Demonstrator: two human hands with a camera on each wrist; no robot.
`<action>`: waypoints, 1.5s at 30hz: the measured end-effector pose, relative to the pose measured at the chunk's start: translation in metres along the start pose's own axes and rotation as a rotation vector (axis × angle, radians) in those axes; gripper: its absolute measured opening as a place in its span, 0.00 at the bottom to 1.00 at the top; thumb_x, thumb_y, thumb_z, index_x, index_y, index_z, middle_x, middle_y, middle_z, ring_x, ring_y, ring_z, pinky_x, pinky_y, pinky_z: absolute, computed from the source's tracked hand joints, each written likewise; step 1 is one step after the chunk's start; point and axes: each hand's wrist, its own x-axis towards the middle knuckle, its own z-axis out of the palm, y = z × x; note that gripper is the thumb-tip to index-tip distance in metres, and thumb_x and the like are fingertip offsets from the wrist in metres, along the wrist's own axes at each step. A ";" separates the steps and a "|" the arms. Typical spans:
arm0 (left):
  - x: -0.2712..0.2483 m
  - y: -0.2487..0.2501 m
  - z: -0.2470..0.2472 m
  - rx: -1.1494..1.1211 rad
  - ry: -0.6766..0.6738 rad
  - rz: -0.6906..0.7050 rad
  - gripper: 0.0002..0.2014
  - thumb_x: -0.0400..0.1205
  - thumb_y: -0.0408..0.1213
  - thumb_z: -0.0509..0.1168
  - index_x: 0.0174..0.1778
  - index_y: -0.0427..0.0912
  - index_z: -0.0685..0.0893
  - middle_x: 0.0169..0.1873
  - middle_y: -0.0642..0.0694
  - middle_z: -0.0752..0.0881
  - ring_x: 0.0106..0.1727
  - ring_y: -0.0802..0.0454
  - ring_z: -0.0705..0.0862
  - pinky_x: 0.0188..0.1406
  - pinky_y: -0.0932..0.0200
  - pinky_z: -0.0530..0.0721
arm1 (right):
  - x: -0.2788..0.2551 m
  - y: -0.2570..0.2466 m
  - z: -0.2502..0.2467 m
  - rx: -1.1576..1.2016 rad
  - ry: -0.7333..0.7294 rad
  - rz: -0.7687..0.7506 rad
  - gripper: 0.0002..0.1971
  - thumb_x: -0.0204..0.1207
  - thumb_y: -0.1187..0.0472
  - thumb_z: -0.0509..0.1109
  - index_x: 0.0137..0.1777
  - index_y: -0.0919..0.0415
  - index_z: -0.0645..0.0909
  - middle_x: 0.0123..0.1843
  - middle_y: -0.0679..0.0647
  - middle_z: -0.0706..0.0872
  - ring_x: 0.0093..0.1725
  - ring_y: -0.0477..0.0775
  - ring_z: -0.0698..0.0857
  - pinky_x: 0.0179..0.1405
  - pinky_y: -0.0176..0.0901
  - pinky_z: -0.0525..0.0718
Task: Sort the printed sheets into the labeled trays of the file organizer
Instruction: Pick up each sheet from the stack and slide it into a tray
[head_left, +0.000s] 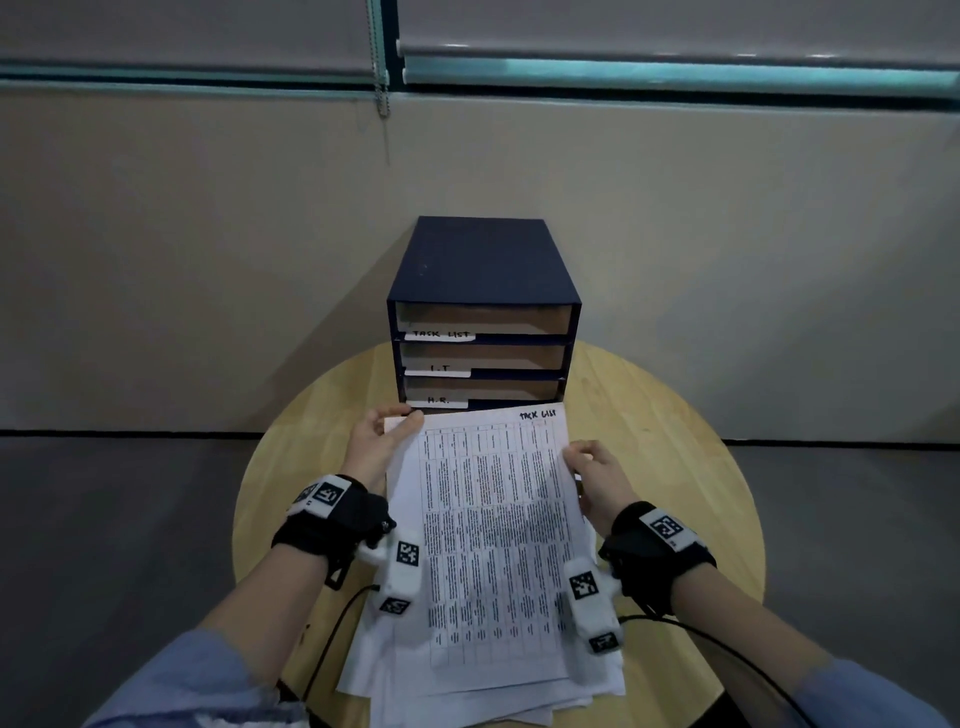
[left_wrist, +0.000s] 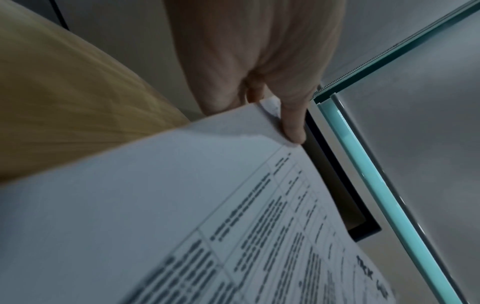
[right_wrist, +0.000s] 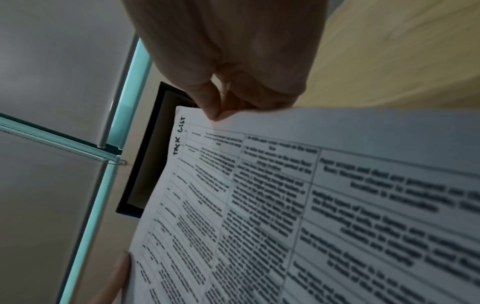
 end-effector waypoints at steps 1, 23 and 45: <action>-0.003 0.000 -0.002 -0.031 -0.037 -0.041 0.29 0.66 0.49 0.80 0.60 0.42 0.80 0.67 0.42 0.79 0.70 0.45 0.76 0.74 0.42 0.70 | -0.001 -0.002 0.001 0.008 -0.004 0.000 0.07 0.84 0.62 0.60 0.43 0.55 0.71 0.29 0.55 0.75 0.26 0.54 0.73 0.25 0.44 0.66; 0.047 0.047 0.010 0.156 -0.329 -0.174 0.21 0.84 0.34 0.63 0.73 0.34 0.75 0.71 0.40 0.79 0.73 0.42 0.77 0.78 0.40 0.67 | 0.005 -0.071 -0.006 -0.081 -0.149 0.001 0.16 0.79 0.60 0.67 0.65 0.64 0.79 0.48 0.57 0.85 0.42 0.55 0.83 0.38 0.43 0.79; 0.009 0.029 0.016 0.087 -0.323 -0.180 0.19 0.86 0.37 0.61 0.73 0.38 0.74 0.68 0.42 0.81 0.67 0.43 0.81 0.67 0.43 0.79 | -0.023 -0.031 -0.020 -0.049 -0.394 0.159 0.12 0.84 0.71 0.56 0.64 0.64 0.75 0.48 0.60 0.90 0.24 0.55 0.85 0.16 0.37 0.79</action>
